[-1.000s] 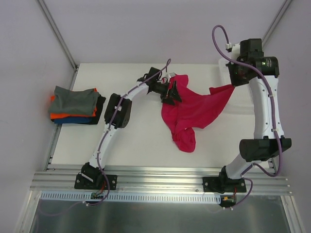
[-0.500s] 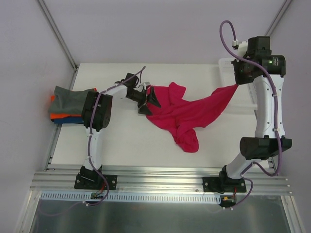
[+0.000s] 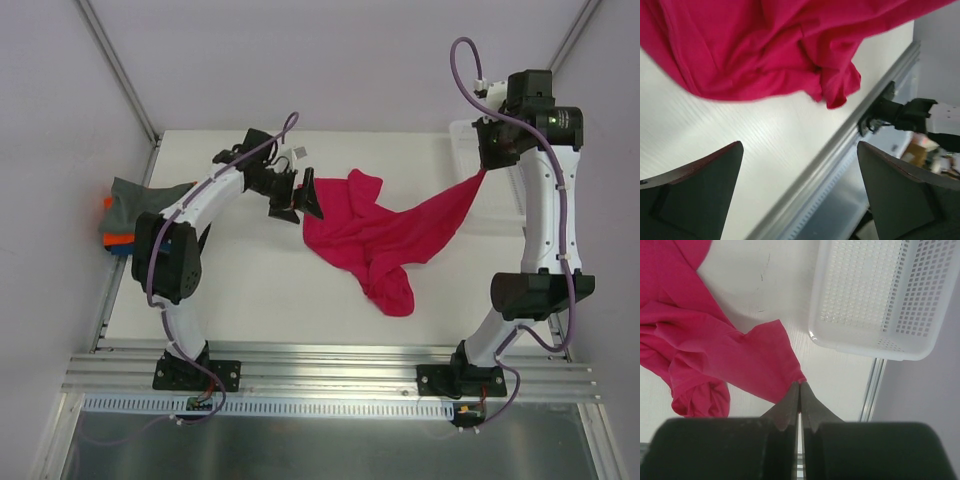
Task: Fold and stack the t-shirts
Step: Flatten out the tshirt
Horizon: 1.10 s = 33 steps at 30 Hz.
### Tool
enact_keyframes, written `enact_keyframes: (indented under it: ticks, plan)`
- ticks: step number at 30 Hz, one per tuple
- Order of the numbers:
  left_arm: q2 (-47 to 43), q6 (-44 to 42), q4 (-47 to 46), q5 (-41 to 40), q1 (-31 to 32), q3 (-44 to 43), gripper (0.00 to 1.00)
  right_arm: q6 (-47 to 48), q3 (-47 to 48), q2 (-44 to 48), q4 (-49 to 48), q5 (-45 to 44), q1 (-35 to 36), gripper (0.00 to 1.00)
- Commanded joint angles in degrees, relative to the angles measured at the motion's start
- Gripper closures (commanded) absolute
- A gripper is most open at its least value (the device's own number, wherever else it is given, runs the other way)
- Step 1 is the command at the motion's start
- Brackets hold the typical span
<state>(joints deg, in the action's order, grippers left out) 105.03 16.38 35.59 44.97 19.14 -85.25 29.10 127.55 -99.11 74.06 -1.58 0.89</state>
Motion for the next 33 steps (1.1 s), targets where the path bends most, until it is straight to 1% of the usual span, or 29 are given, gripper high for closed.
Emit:
enact_keyframes:
  ticks: [1,2,4,5,7,8,11,14,21,24,27,28,30,31,33]
  plan:
    - [6.82,-11.71,5.17,-5.06,-0.23,-14.02,0.01,-1.06,3.15,0.85,-0.49,1.06,-0.53,0.99]
    - [14.16,-12.68,9.28,-5.59,-0.76,-24.24,0.01,-1.33,2.8,1.11,-0.58,1.06,-0.45,0.99]
    - [20.18,-11.99,10.11,-4.1,-1.73,-32.4,0.01,-1.5,2.01,1.64,-1.02,0.97,-0.36,0.99]
    - [24.21,-13.21,9.85,-4.45,-1.56,-37.65,0.01,-1.59,1.22,1.81,-1.2,0.88,-0.44,1.0]
    - [27.75,-13.48,9.58,-3.06,-1.38,-42.77,0.01,-1.68,1.21,1.64,-1.46,0.97,-0.45,1.0]
    - [30.64,-13.31,8.54,-2.52,-1.29,-43.76,0.01,-1.77,1.39,1.64,-1.55,0.8,-0.27,1.0]
    - [35.48,-13.22,7.21,-1.91,-1.21,-46.31,0.01,-2.03,2.09,0.94,-1.46,0.79,-0.18,0.99]
    - [39.01,-13.48,6.33,-1.29,-1.21,-48.51,0.01,-2.03,1.92,0.85,-1.55,0.36,-0.27,0.99]
    - [41.04,-11.55,5.1,0.47,-1.21,-48.34,0.01,-2.38,0.25,0.67,-1.99,-0.61,-0.18,0.99]
    - [41.48,-9.53,4.92,-0.4,-1.21,-46.15,0.01,-2.38,0.25,0.15,-1.91,-0.7,-0.18,0.99]
    - [39.38,-7.86,5.1,-1.21,-1.21,-39.75,0.02,-2.3,-0.19,-0.82,-1.55,0.09,-0.18,0.99]
    - [37.46,-6.99,5.1,-1.55,-1.38,-35.64,0.03,-2.3,-0.11,-1.08,-1.38,0.35,-0.18,1.0]
    - [34.99,-5.93,5.1,-2.0,-1.56,-30.79,0.04,-2.3,0.42,-1.96,-0.94,1.14,-0.18,0.99]
    - [32.63,-5.92,5.1,-1.47,-1.73,-26.33,0.05,-2.3,0.68,-2.31,-0.68,1.06,-0.18,0.99]
    - [30.24,-5.4,6.06,-2.95,-2.0,-21.82,0.06,-2.3,1.3,-3.28,-0.41,3.6,-0.18,0.99]
